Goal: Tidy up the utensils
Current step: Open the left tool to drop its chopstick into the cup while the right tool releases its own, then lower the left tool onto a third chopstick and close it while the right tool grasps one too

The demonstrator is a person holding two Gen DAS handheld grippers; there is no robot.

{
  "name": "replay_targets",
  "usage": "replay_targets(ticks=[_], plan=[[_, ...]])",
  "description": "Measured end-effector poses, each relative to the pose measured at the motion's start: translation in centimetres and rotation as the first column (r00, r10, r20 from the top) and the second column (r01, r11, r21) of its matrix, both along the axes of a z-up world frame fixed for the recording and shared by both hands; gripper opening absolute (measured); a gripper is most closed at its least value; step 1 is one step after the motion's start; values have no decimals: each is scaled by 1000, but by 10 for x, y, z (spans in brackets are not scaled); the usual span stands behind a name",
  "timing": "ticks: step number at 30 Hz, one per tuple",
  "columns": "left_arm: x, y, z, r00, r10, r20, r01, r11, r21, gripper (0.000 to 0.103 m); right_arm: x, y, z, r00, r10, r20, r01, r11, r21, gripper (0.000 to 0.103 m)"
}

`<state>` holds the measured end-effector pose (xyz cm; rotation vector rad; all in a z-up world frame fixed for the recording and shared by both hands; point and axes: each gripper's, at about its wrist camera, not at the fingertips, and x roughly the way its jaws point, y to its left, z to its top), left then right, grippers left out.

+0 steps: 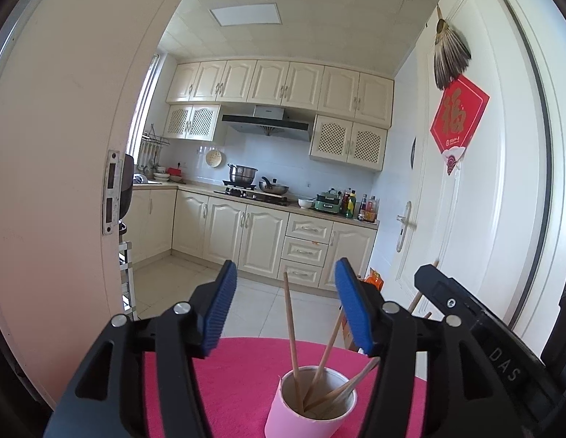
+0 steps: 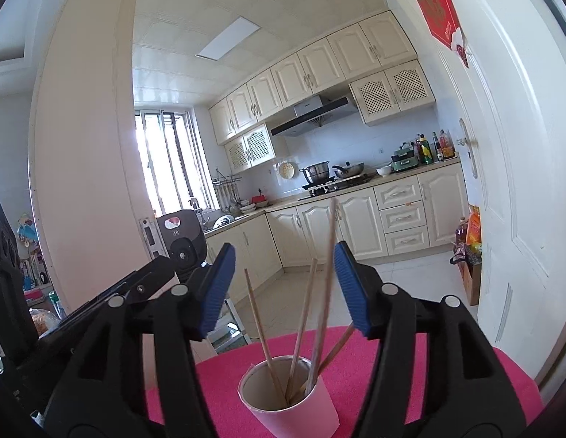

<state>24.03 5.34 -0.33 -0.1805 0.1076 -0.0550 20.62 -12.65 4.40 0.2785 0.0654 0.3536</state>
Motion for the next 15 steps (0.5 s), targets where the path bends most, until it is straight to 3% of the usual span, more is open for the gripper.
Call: replay_targets(ticks=[9,12,15], plan=[[-48,7,14,1000,26,-16,-26,999,42,65,-44,-14,18,999,-37,0,37,999,-24,57],[-56,6,10,994,30,-108,-21,996,86,67,-54,-16,17,998,-33,-62,28,997,-70,57],[-56,3,-3,963,4,-270,33,991,132,67,-58,-13,8,985,-39,-168,14,989,-148,57]])
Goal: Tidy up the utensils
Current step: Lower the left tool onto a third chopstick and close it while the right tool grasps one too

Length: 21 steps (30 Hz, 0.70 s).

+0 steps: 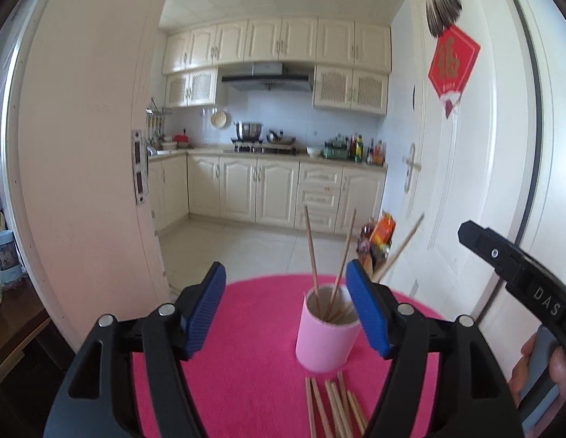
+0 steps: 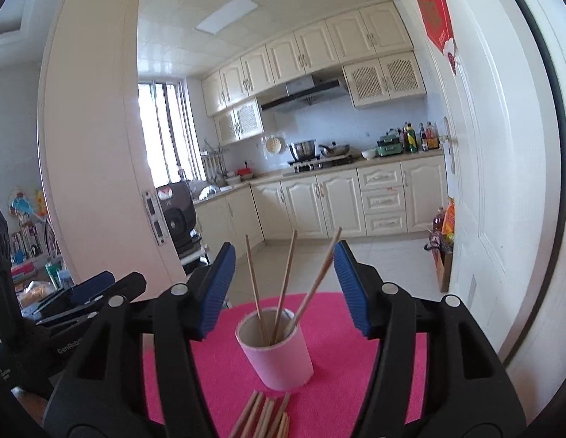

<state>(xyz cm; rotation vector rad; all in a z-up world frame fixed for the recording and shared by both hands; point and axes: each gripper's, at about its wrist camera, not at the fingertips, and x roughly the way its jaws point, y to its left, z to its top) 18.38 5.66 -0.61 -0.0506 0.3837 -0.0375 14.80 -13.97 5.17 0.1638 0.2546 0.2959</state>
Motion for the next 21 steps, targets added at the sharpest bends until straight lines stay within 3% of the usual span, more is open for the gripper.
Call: replay_targets(ticks=[3,5,8,11,16,18,21], plan=[[-1,-2,-23,984,-36,-173,38,999,13,67,1,4,-19,989,0,-146,-11,997,-79,57],[-1,-3,-42,957,-52,-286,60,998,20,67,3,7,-36,970,-9,-244,-22,992,-125,57],[5,-5,-76,883,-56,-465,82,996,35,67,4,12,-62,926,-7,-378,-59,985,-164,57],[9,-7,-109,799,-84,-595,114,993,13,67,0,18,-84,884,4,-468,-103,977,-186,57],[12,-2,-142,737,-87,-670,87,996,-34,65,-4,24,-110,812,26,-582,-167,967,-190,57],[14,-3,-150,711,-101,-696,84,995,-59,49,-2,25,-115,783,36,-621,-186,966,-179,55],[17,-10,-153,704,-95,-704,77,995,-58,43,-2,29,-126,749,35,-661,-207,961,-183,49]])
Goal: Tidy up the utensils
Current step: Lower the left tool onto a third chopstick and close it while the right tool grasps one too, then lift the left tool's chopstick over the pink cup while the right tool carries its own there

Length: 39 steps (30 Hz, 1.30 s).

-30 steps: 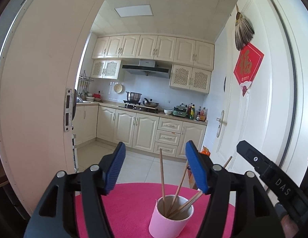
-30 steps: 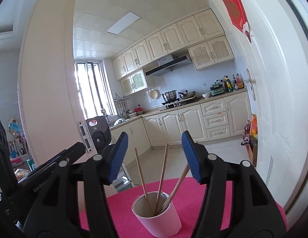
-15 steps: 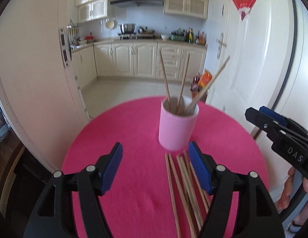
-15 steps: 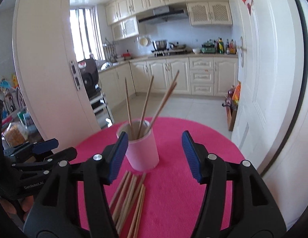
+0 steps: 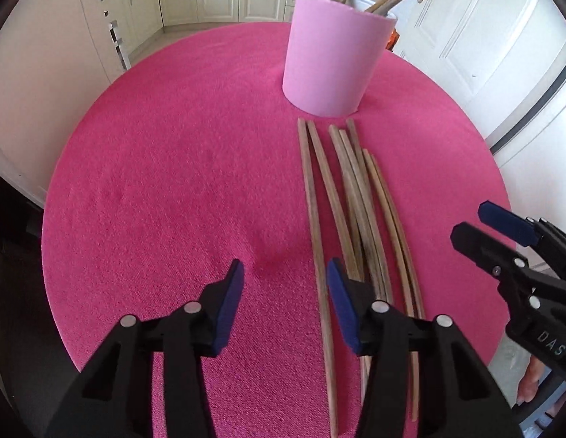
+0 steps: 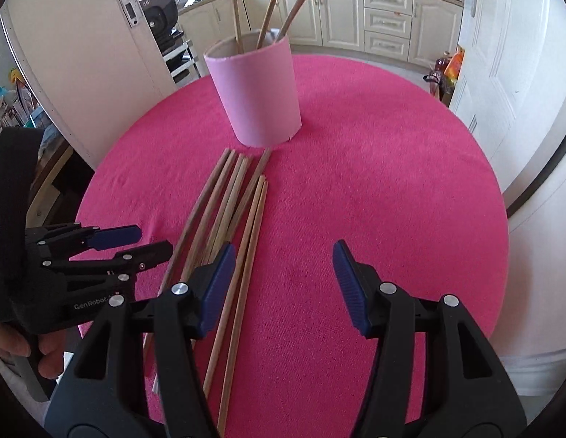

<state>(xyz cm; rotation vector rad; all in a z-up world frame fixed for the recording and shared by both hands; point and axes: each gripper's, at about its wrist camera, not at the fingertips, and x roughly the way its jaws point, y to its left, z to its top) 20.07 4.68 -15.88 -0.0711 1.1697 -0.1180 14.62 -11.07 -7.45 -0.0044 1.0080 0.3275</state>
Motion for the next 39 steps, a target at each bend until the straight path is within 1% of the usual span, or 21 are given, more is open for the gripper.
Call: replay_targets(ticks=[2,4,6,7,9,10,12,15,17,23,25,29,35,39], plan=[[1,-3,-3,1000,-4,-10,4,1000,5,39,2,2,-5,999,10,-30,-10,1000,-10,34],[2,-7,-6,1000,-8,-18,8,1000,14,37,3,5,-10,998,23,-59,-24,999,-21,34],[4,-10,-8,999,-18,-28,18,1000,6,37,5,9,-15,995,42,-90,-43,999,-13,32],[5,-12,-9,1000,-17,-25,18,1000,18,36,6,11,-18,993,54,-108,-54,999,-2,30],[6,-12,-9,1000,-8,-16,8,999,40,26,7,15,-21,990,65,-129,-66,998,-5,27],[7,-10,-9,1000,5,-15,-5,999,40,22,8,17,-23,989,67,-134,-70,997,-18,26],[6,-4,-8,1000,26,-18,-25,999,35,11,9,21,-24,986,73,-148,-77,997,-24,24],[4,2,-10,999,39,-17,-39,999,12,7,10,27,-27,984,77,-163,-85,995,-43,22],[2,5,-9,999,45,-15,-45,999,3,7,11,32,-28,983,80,-168,-92,994,-61,21],[-6,10,-7,999,51,-6,-51,999,0,7,12,52,-33,984,97,-147,-124,975,-185,18],[-7,10,-7,998,55,-5,-55,998,-3,7,15,59,-34,984,101,-146,-130,970,-207,16],[-11,12,-7,998,61,0,-61,998,-6,6,19,57,-33,984,97,-149,-127,970,-205,7],[-17,20,2,997,70,37,-69,997,-18,6,16,36,-30,990,72,-122,-92,982,-164,5],[-25,22,14,994,73,84,-71,997,-22,6,13,15,-18,995,64,-82,-72,993,-98,5]])
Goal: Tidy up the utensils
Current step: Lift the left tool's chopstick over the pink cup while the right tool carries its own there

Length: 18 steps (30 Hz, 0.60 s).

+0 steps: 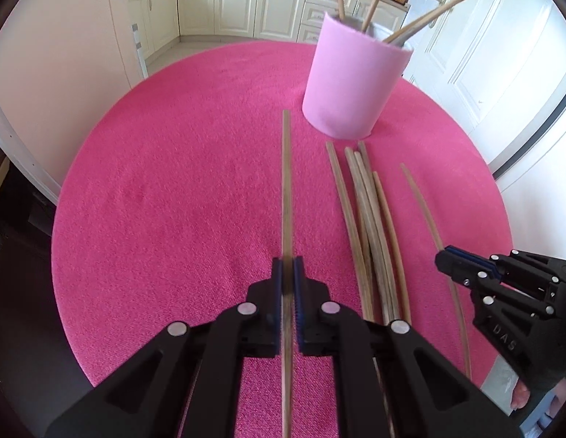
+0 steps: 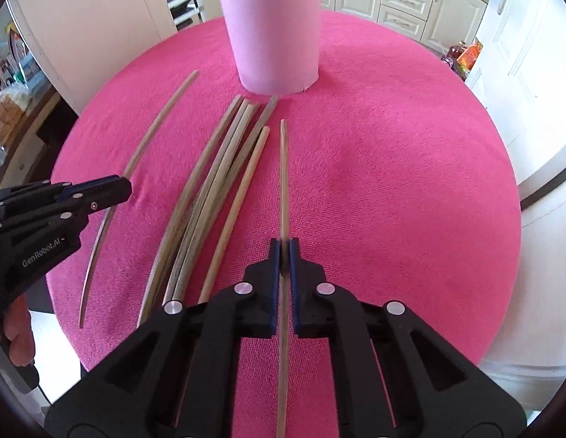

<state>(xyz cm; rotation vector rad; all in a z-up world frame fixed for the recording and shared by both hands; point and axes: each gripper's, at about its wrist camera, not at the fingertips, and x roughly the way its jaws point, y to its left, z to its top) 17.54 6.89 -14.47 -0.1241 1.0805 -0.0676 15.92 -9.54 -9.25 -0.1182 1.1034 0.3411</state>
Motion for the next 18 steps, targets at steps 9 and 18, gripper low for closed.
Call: replay_targets(ticks=[9,18], plan=[[-23,0,42,977,-8,215,8,1000,-2,6,-21,-38,44,986,-24,167,-20,967,254,5],[-32,-9,80,887,-32,461,45,999,-18,6,-30,-49,88,946,-62,318,-76,911,405,5]])
